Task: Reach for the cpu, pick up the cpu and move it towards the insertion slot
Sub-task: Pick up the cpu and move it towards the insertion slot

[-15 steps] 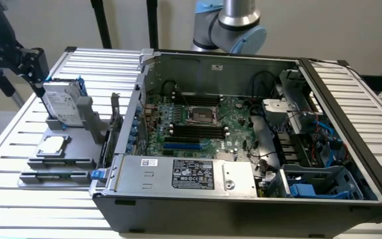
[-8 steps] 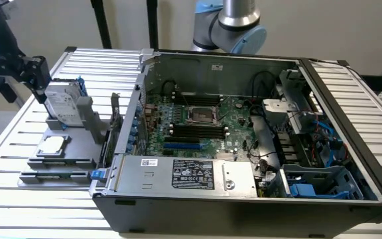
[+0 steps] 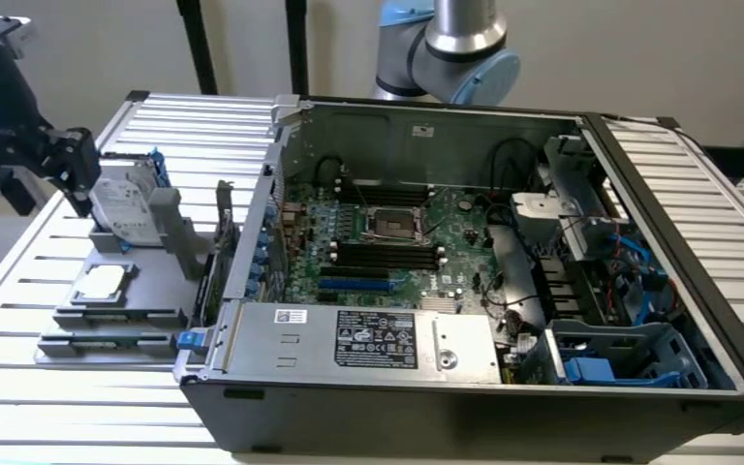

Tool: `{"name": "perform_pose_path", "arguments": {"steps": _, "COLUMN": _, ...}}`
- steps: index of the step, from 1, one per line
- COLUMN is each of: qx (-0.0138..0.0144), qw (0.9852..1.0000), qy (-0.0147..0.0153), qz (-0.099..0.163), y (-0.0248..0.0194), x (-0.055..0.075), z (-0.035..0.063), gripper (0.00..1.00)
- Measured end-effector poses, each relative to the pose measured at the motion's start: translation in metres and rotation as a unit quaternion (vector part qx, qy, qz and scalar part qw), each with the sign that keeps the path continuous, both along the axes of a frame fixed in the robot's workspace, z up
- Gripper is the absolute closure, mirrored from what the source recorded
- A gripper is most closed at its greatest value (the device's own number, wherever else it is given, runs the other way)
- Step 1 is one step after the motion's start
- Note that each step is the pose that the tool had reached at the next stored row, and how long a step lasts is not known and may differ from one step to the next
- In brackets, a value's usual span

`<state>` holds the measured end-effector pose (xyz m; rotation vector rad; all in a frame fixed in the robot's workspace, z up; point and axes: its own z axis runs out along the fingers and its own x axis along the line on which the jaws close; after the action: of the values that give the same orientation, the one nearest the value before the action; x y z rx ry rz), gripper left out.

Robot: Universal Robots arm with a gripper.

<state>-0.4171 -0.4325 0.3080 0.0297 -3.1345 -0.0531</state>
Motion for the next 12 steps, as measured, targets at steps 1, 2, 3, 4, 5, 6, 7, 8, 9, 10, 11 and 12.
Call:
{"name": "perform_pose_path", "arguments": {"steps": 1, "qx": 0.0000, "qw": 1.0000, "qy": 0.0000, "qz": 0.000, "y": -0.0011, "x": 0.000, "z": -0.0018, "gripper": 0.35}}
{"name": "perform_pose_path", "arguments": {"steps": 2, "qx": 0.0000, "qw": 1.0000, "qy": 0.0000, "qz": 0.000, "y": -0.0021, "x": 0.000, "z": -0.0036, "gripper": 0.35}}
{"name": "perform_pose_path", "arguments": {"steps": 3, "qx": 0.0000, "qw": 1.0000, "qy": 0.0000, "qz": 0.000, "y": -0.0031, "x": 0.000, "z": -0.0054, "gripper": 0.35}}
{"name": "perform_pose_path", "arguments": {"steps": 4, "qx": 0.0000, "qw": 1.0000, "qy": 0.0000, "qz": 0.000, "y": -0.0042, "x": 0.000, "z": -0.0073, "gripper": 0.35}}
{"name": "perform_pose_path", "arguments": {"steps": 5, "qx": 0.0000, "qw": 1.0000, "qy": 0.0000, "qz": 0.000, "y": -0.0051, "x": 0.000, "z": -0.0091, "gripper": 0.35}}
{"name": "perform_pose_path", "arguments": {"steps": 6, "qx": 0.0001, "qw": 1.0000, "qy": -0.0001, "qz": 0.000, "y": -0.0060, "x": 0.000, "z": -0.0110, "gripper": 0.35}}
{"name": "perform_pose_path", "arguments": {"steps": 7, "qx": 0.0001, "qw": 1.0000, "qy": -0.0001, "qz": 0.000, "y": -0.0068, "x": 0.000, "z": -0.0128, "gripper": 0.35}}
{"name": "perform_pose_path", "arguments": {"steps": 8, "qx": 0.0000, "qw": 1.0000, "qy": 0.0000, "qz": 0.000, "y": -0.0076, "x": 0.000, "z": -0.0145, "gripper": 0.35}}
{"name": "perform_pose_path", "arguments": {"steps": 9, "qx": 0.0000, "qw": 1.0000, "qy": 0.0000, "qz": 0.000, "y": -0.0085, "x": 0.000, "z": -0.0163, "gripper": 0.35}}
{"name": "perform_pose_path", "arguments": {"steps": 10, "qx": 0.0000, "qw": 1.0000, "qy": 0.0000, "qz": 0.000, "y": -0.0092, "x": 0.000, "z": -0.0182, "gripper": 0.35}}
{"name": "perform_pose_path", "arguments": {"steps": 11, "qx": 0.0000, "qw": 1.0000, "qy": 0.0000, "qz": 0.000, "y": -0.0099, "x": 0.000, "z": -0.0199, "gripper": 0.35}}
{"name": "perform_pose_path", "arguments": {"steps": 12, "qx": 0.0000, "qw": 1.0000, "qy": 0.0000, "qz": 0.000, "y": -0.0105, "x": 0.000, "z": -0.0219, "gripper": 0.35}}
